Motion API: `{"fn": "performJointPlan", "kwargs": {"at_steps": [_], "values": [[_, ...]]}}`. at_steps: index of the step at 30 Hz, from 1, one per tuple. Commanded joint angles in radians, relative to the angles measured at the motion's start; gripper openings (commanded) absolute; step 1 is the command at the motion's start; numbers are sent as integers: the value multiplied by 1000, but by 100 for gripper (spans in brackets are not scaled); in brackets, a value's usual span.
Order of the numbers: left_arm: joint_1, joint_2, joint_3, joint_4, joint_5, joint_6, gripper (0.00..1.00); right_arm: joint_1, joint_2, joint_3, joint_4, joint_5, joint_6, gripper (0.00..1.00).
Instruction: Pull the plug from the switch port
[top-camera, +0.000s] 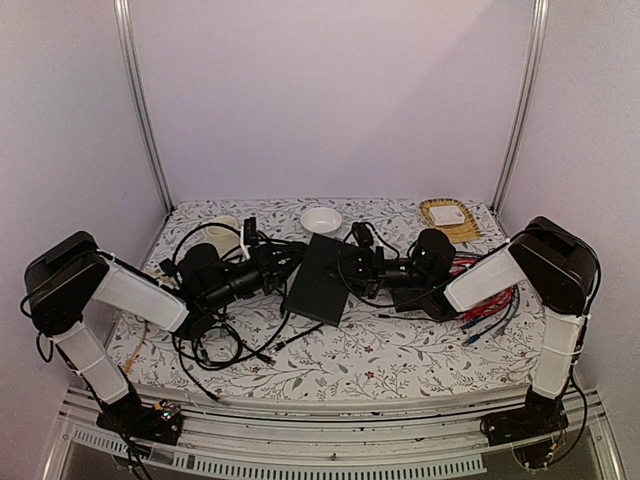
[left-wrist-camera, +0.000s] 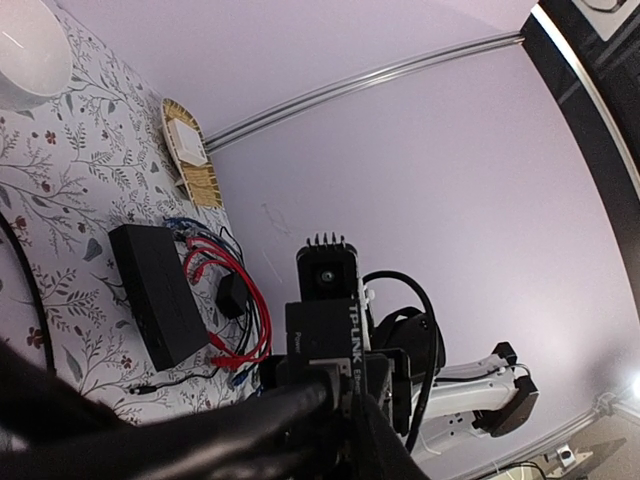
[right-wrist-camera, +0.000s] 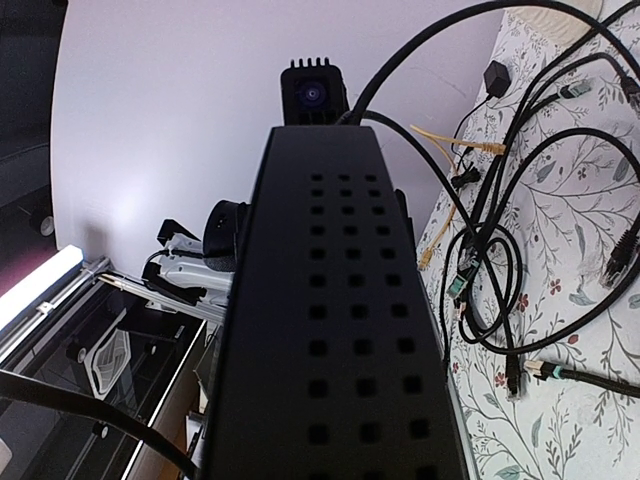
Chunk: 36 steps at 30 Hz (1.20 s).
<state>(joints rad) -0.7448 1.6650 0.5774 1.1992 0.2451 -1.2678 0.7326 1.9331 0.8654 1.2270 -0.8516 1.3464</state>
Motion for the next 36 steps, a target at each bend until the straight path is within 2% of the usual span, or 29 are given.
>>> {"fn": "performJointPlan", "kwargs": {"at_steps": [1, 9, 12, 14, 28, 36], "values": [[6, 6, 4, 35, 7, 3, 24, 9, 0, 41, 87, -14, 0, 2], [6, 15, -27, 93, -3, -44, 19, 4, 16, 43, 118, 0, 12, 2], [6, 23, -32, 121, -1, -60, 7, 1, 31, 48, 147, 6, 35, 2], [6, 32, -37, 143, 1, -76, 2, -3, 35, 51, 150, 9, 40, 2], [14, 19, -50, 139, -10, -82, 0, -29, 28, 50, 130, 15, 23, 1], [14, -77, -34, -57, -76, 0, 0, -46, -12, 10, 70, 24, -26, 2]]}}
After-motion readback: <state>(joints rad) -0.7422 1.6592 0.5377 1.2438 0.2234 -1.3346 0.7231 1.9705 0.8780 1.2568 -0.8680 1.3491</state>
